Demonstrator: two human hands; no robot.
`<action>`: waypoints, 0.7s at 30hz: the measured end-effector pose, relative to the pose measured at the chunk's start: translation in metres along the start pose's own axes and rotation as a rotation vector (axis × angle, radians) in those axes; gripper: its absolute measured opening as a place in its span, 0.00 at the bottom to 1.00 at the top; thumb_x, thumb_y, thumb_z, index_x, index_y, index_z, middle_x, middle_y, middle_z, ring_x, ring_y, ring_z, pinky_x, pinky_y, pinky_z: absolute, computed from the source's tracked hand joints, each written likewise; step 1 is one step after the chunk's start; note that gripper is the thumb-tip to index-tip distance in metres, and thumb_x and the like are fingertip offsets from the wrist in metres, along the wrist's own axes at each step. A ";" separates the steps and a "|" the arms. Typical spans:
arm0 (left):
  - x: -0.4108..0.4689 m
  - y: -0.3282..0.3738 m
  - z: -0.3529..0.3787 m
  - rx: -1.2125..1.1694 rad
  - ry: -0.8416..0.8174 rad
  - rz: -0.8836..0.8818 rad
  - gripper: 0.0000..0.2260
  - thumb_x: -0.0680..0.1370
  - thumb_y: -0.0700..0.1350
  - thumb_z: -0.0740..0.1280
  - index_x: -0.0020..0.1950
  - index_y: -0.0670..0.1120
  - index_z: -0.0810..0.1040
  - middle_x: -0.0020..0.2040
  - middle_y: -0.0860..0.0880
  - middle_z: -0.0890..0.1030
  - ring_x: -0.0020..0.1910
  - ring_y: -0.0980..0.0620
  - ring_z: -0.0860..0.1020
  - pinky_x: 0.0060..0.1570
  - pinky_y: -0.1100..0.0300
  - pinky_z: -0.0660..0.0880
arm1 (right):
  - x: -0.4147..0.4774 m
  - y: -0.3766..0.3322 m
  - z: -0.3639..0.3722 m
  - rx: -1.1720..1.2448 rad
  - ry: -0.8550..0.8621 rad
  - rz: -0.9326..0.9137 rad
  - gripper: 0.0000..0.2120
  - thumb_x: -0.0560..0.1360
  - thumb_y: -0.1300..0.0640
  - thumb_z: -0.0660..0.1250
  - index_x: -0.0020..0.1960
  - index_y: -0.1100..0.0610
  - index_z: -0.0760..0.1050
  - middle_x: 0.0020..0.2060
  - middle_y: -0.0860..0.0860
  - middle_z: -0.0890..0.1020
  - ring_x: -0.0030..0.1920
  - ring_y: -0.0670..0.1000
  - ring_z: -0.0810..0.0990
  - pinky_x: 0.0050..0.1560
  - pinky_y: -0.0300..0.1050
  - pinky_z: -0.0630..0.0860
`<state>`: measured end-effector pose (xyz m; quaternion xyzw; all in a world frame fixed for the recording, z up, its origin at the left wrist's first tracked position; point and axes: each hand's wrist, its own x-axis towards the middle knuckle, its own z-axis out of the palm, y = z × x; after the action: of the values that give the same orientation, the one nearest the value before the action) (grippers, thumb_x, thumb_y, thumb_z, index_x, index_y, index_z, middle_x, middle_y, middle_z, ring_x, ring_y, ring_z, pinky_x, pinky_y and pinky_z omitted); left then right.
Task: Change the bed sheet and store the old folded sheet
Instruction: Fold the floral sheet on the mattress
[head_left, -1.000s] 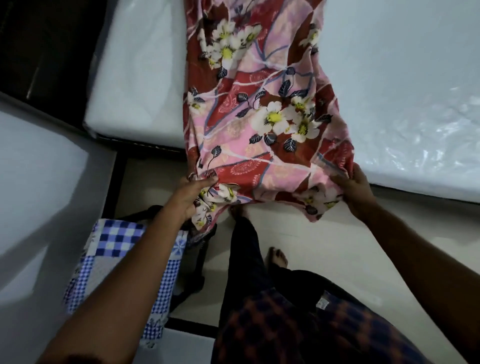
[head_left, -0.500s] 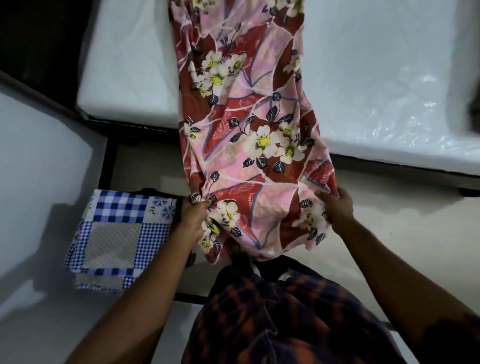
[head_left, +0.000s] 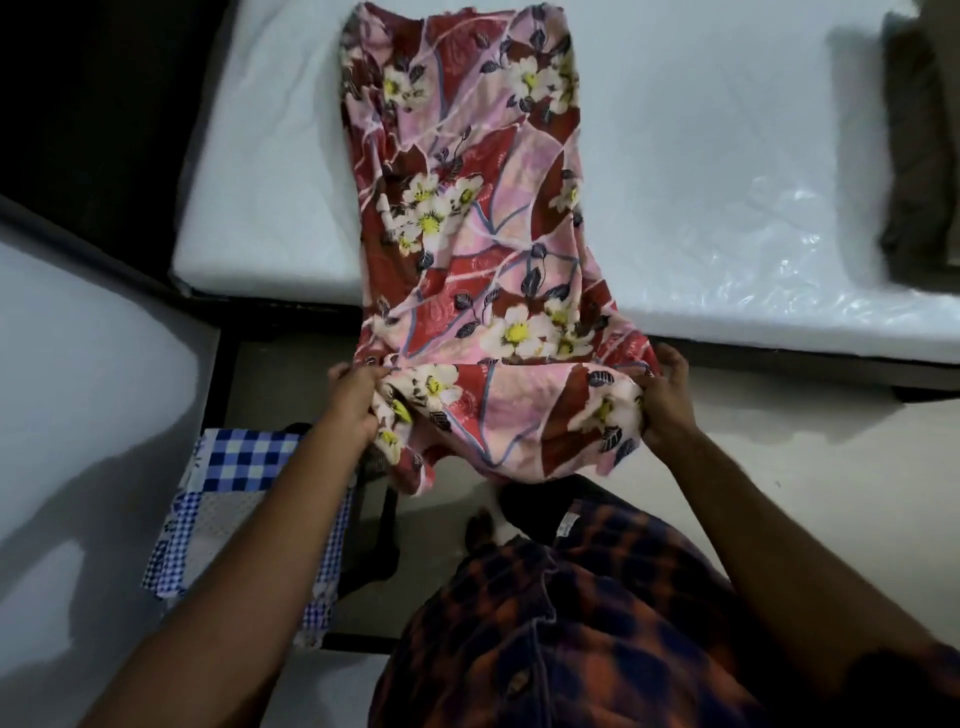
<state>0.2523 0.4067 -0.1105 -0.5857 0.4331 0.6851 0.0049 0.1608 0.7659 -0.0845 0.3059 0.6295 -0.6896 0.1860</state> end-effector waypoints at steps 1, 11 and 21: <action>-0.005 0.023 0.011 -0.004 0.027 0.049 0.23 0.66 0.32 0.73 0.57 0.43 0.71 0.56 0.32 0.80 0.48 0.39 0.83 0.41 0.46 0.82 | 0.008 -0.016 0.012 0.006 0.000 -0.028 0.21 0.77 0.72 0.63 0.65 0.55 0.67 0.56 0.52 0.78 0.52 0.53 0.81 0.48 0.52 0.82; 0.049 0.176 0.113 0.110 0.254 0.235 0.29 0.59 0.42 0.80 0.57 0.48 0.74 0.61 0.42 0.75 0.47 0.45 0.80 0.48 0.51 0.82 | 0.138 -0.142 0.114 0.267 -0.091 0.129 0.12 0.80 0.68 0.59 0.55 0.56 0.77 0.35 0.50 0.79 0.36 0.50 0.81 0.42 0.45 0.81; 0.115 0.279 0.192 0.219 0.269 0.367 0.14 0.67 0.36 0.78 0.47 0.47 0.79 0.46 0.42 0.83 0.43 0.44 0.83 0.45 0.50 0.82 | 0.243 -0.229 0.185 -0.020 0.078 0.112 0.17 0.77 0.71 0.56 0.58 0.56 0.77 0.36 0.53 0.79 0.35 0.51 0.78 0.41 0.46 0.79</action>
<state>-0.0810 0.2899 -0.0513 -0.5792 0.6008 0.5391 -0.1139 -0.2015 0.6473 -0.0674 0.3653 0.6251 -0.6592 0.2029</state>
